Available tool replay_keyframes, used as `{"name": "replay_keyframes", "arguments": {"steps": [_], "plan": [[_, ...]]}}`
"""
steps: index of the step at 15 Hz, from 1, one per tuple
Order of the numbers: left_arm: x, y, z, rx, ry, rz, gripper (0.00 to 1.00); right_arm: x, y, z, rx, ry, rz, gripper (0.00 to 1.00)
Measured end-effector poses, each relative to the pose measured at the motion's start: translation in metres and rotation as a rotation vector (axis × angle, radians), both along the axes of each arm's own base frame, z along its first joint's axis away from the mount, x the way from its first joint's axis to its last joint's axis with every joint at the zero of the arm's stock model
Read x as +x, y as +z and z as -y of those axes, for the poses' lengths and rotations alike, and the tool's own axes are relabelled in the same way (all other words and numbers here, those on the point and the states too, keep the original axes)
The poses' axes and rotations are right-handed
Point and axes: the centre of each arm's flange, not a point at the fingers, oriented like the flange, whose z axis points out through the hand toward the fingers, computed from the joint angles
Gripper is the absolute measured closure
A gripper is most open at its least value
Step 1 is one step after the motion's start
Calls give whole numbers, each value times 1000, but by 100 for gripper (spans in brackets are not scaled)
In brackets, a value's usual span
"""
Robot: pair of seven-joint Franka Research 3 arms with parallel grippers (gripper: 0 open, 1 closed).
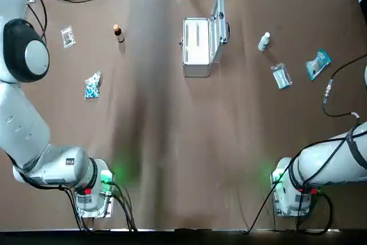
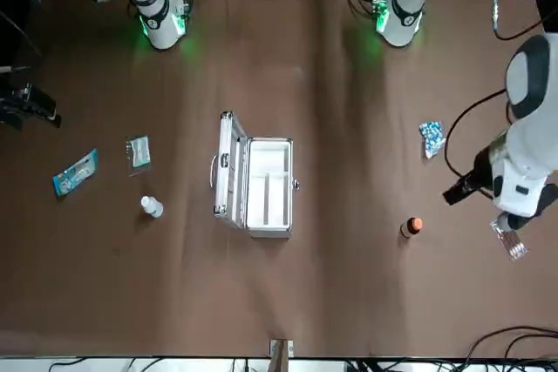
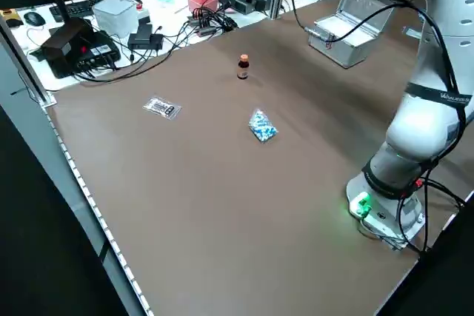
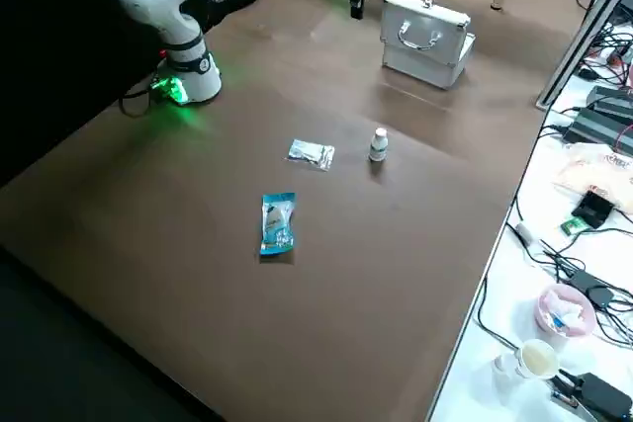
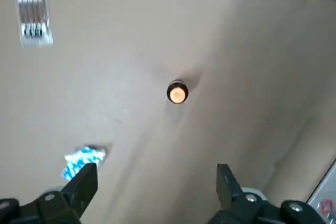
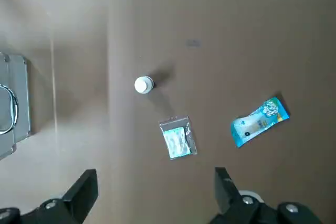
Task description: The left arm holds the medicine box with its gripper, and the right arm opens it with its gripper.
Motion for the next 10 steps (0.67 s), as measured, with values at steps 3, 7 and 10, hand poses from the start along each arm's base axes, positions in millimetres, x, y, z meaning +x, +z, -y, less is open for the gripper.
{"name": "replay_keyframes", "arguments": {"steps": [3,7,10], "plan": [[-14,41,-6,4,-88,60,0,0,0,0,0,0,0,2],[-42,92,-17,9,-101,103,0,0,0,-1,0,1,0,2],[-55,86,-11,13,-190,47,0,0,0,0,0,1,1,2]]}}
